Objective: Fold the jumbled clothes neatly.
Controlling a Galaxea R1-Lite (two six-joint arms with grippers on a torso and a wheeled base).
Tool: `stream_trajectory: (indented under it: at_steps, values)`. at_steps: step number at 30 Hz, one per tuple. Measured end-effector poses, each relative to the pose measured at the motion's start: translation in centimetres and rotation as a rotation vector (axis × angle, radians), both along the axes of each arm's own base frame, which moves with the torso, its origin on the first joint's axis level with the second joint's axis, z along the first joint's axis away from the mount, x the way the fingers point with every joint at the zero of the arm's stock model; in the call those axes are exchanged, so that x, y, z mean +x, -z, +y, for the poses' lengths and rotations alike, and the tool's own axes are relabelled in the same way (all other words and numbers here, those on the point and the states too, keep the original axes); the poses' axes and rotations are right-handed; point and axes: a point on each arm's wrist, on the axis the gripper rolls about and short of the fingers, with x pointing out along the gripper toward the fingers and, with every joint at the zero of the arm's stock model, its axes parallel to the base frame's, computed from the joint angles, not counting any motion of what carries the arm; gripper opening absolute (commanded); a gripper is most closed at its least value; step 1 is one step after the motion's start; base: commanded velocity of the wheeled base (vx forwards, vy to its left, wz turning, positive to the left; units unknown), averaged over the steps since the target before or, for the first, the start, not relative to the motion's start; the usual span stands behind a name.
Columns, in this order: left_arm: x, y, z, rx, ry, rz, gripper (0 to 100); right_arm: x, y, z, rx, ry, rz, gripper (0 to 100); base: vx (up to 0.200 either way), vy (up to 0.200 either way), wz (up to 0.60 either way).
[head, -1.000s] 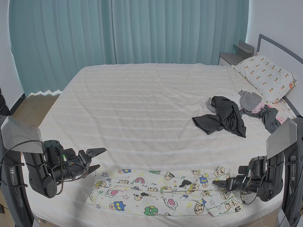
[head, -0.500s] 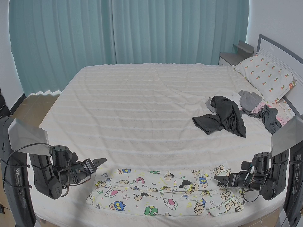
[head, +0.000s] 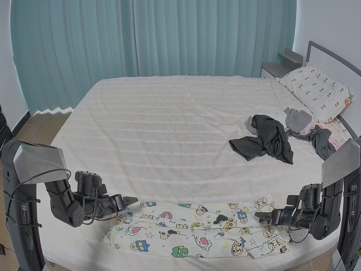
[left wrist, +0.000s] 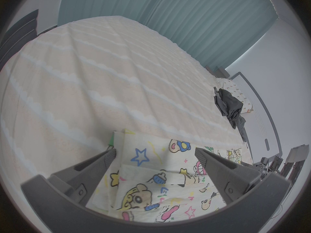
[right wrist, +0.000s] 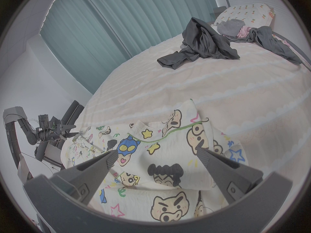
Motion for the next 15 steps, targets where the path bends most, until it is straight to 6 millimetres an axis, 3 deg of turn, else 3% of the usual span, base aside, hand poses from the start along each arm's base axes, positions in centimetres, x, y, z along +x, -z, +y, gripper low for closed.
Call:
stream_trajectory:
  at_steps: [13,14,15]
  values:
    - [0.78,0.30,-0.44,0.085,0.001,0.053,100,-0.15,0.19,-0.02,-0.004,-0.002,0.011,100,0.000,0.000,0.00]
    - [0.86,0.27,-0.43,0.086,0.000,0.051,0,-0.15,0.20,-0.01,-0.004,-0.003,0.011,100,0.000,0.000,0.00]
    - [0.92,0.25,-0.44,0.086,-0.001,0.048,0,-0.18,0.20,0.01,-0.004,-0.005,0.012,100,0.000,0.000,0.00]
